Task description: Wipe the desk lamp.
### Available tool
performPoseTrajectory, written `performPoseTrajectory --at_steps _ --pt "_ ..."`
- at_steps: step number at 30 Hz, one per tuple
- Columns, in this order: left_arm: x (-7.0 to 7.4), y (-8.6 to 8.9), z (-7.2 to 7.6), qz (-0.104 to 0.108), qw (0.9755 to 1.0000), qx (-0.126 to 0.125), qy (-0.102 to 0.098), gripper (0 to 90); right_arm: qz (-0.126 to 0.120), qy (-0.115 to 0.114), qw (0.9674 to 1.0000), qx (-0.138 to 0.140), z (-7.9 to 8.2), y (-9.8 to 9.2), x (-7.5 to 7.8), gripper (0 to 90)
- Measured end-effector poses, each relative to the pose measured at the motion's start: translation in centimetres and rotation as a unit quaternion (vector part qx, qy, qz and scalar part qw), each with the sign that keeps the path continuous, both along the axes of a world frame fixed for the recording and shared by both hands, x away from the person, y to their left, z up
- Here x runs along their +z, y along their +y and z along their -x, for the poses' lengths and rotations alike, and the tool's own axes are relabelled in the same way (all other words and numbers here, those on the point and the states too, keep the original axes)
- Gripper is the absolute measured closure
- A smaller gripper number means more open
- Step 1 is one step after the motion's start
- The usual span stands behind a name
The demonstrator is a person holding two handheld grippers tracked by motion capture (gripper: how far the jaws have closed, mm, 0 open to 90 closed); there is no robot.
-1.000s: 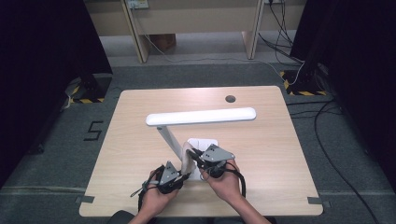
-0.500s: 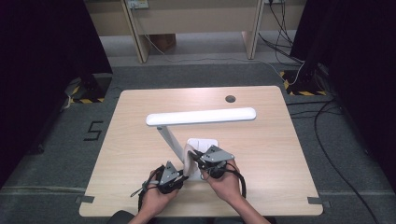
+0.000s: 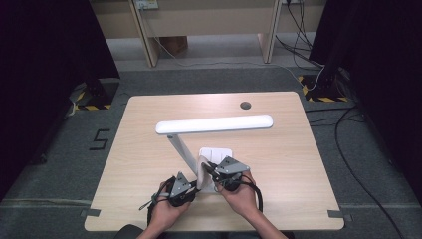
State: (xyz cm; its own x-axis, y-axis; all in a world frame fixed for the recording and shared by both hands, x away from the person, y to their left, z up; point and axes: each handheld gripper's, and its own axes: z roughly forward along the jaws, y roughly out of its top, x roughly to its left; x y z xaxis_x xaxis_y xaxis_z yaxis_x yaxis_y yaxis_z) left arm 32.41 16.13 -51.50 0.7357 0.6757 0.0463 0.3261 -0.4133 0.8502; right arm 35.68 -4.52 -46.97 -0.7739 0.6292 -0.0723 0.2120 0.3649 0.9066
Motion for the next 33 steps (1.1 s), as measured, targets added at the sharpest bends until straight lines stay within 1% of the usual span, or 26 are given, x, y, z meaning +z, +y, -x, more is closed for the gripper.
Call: performPoseTrajectory --at_steps 5,10,13,15,17,19,21,22,25,27,29,31,33 --pt "0.0 0.0 0.0 0.0 1.0 -0.001 0.002 76.1 0.006 0.005 1.0 -0.001 -0.1 -0.1 -0.5 82.6" --pt "0.1 -0.1 0.0 -0.003 1.0 -0.002 0.004 73.0 0.017 0.012 0.9998 -0.001 -0.1 -0.3 -1.1 82.6" --pt "0.4 0.0 0.2 -0.001 1.0 0.002 0.004 69.0 0.022 0.015 0.9996 0.001 -0.1 -0.4 -1.3 82.6" --pt "0.9 0.4 0.3 -0.005 1.0 0.008 -0.001 63.2 0.022 0.021 0.9995 0.001 -0.1 -0.5 -1.4 82.6" --pt "1.4 0.8 0.5 0.0 0.9998 0.017 -0.004 58.0 0.024 0.015 0.9996 0.002 -0.1 -0.7 -1.5 82.6" --pt "2.2 1.4 0.6 0.01 0.9997 0.023 -0.007 53.4 0.025 0.02 0.9995 0.001 0.0 -1.0 -1.5 82.6" --pt "2.9 1.9 0.7 0.022 0.9993 0.028 -0.006 49.0 0.025 0.018 0.9995 0.006 0.1 -1.3 -1.4 82.6" --pt "3.5 2.2 0.7 0.036 0.9989 0.031 -0.006 47.9 0.025 0.015 0.9995 0.009 0.2 -1.5 -1.4 82.7" --pt "4.8 2.6 0.6 0.061 0.9974 0.036 -0.012 44.7 0.025 0.017 0.9995 0.01 0.8 -2.2 -1.1 82.7" --pt "5.9 2.7 0.5 0.075 0.9966 0.033 -0.013 42.4 0.031 0.01 0.9994 0.015 1.3 -2.8 -0.7 82.7" --pt "6.9 2.6 0.3 0.088 0.9954 0.032 -0.021 40.5 0.03 0.009 0.9993 0.022 1.9 -3.1 -0.2 82.7" --pt "7.6 2.4 0.0 0.098 0.9943 0.033 -0.028 39.1 0.035 0.008 0.999 0.028 2.3 -3.2 0.2 82.7" --pt "8.0 2.2 -0.3 0.105 0.9933 0.037 -0.032 38.3 0.04 0.01 0.9985 0.035 2.6 -3.2 0.3 82.7"
